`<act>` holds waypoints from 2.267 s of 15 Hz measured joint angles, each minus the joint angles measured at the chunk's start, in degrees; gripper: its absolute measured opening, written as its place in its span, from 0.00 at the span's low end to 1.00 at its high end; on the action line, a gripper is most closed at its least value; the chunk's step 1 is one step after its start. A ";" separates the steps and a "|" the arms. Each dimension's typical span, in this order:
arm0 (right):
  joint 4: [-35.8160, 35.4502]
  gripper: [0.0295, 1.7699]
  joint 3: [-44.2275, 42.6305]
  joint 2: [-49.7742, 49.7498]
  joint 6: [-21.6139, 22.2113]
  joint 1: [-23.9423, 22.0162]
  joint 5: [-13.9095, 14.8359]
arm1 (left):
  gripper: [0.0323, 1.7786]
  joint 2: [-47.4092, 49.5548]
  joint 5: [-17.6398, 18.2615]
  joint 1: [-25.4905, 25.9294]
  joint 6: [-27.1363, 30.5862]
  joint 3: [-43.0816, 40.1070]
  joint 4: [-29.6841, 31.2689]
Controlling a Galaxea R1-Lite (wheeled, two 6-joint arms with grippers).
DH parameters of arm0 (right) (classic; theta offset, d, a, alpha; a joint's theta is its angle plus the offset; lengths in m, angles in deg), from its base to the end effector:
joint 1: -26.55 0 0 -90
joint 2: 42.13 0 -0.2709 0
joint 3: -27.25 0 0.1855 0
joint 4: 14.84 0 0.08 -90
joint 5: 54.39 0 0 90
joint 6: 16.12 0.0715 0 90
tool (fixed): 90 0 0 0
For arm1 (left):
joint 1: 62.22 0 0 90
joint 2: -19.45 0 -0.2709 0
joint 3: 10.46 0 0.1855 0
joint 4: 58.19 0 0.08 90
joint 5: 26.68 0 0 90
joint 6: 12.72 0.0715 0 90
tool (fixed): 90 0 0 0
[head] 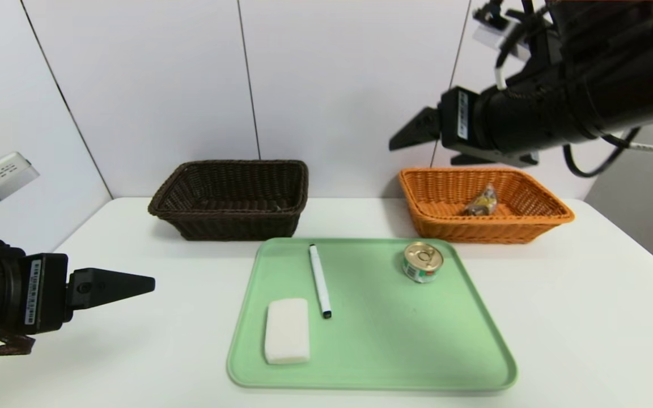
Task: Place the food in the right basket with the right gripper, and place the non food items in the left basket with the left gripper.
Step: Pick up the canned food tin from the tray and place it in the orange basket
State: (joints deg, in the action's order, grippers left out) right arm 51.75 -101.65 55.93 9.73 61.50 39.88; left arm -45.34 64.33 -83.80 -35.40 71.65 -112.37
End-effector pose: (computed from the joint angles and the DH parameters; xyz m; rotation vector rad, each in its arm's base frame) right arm 0.2654 0.1790 0.2749 0.2157 0.6955 0.3717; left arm 0.1696 -0.0684 0.2094 -0.2619 0.7011 -0.2484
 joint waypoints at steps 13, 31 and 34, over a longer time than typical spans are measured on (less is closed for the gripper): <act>-41.62 0.96 54.98 -14.93 -7.33 -4.28 2.40 | 0.95 -0.33 0.83 -0.39 -0.12 -0.02 1.68; -129.62 0.96 95.73 8.47 -20.14 -2.01 7.39 | 0.95 -0.65 0.83 -1.77 -0.20 0.20 2.06; -129.76 0.96 95.43 11.20 -20.18 -1.99 7.34 | 0.95 -0.54 0.85 -1.74 -0.22 0.20 2.04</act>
State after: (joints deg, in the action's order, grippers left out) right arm -78.01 -6.23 67.14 -10.45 59.51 47.22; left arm -45.88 65.18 -85.54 -35.62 71.84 -110.34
